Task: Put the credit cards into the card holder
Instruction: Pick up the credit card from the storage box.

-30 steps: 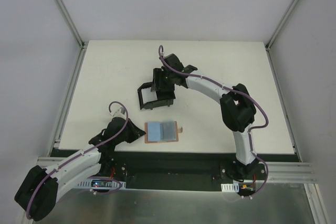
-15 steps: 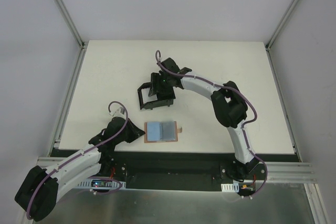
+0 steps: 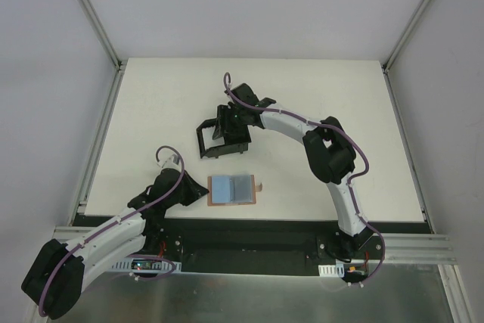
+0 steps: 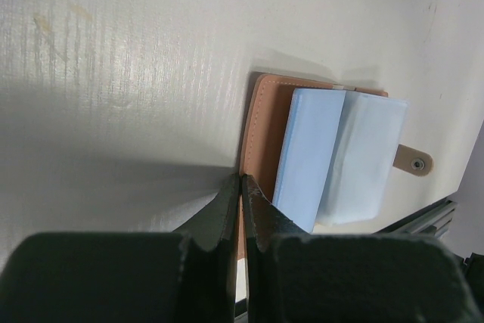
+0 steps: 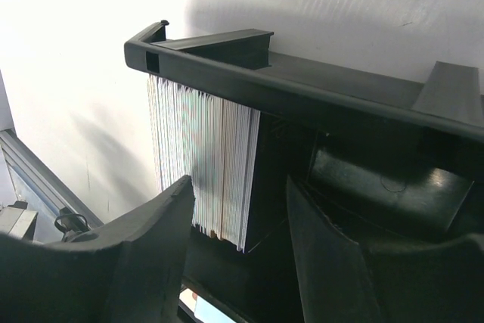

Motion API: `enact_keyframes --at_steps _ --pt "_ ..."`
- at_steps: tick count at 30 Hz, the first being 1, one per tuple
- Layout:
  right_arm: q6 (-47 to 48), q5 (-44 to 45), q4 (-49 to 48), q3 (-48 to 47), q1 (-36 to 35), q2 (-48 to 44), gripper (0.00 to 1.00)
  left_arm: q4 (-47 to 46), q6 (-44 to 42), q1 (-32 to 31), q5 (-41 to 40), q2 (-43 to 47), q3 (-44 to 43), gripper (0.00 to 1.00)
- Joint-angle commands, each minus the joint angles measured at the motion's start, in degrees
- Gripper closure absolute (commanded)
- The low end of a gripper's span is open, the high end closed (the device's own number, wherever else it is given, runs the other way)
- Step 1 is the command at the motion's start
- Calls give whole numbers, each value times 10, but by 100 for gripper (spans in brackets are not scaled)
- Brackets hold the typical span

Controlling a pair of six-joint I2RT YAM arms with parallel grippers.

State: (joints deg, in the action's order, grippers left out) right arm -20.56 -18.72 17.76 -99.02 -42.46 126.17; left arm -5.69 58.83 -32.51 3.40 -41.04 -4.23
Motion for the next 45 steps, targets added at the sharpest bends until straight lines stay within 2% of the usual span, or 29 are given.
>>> enact_keyframes --at_steps 1,24,26,30,34,36,45 --pt "-6 -16 -26 0 0 -37 47 12 -20 6 -1 -4 -13 100" --pt "-7 -12 -36 23 8 -66 62 9 -20 9 3 -5 -9 100" --pt "-8 -15 -36 23 9 -66 68 9 -20 9 3 -6 -9 100" --pt "-7 -10 -35 23 10 -69 70 9 -20 10 3 -6 -9 100" --pt "-4 2 -29 24 9 -73 76 9 -20 10 5 -5 -10 100" --pt "1 11 -26 26 10 -75 83 9 -21 10 4 -6 -9 100" --pt "32 75 7 21 11 -94 96 9 -18 10 6 -4 -5 100"
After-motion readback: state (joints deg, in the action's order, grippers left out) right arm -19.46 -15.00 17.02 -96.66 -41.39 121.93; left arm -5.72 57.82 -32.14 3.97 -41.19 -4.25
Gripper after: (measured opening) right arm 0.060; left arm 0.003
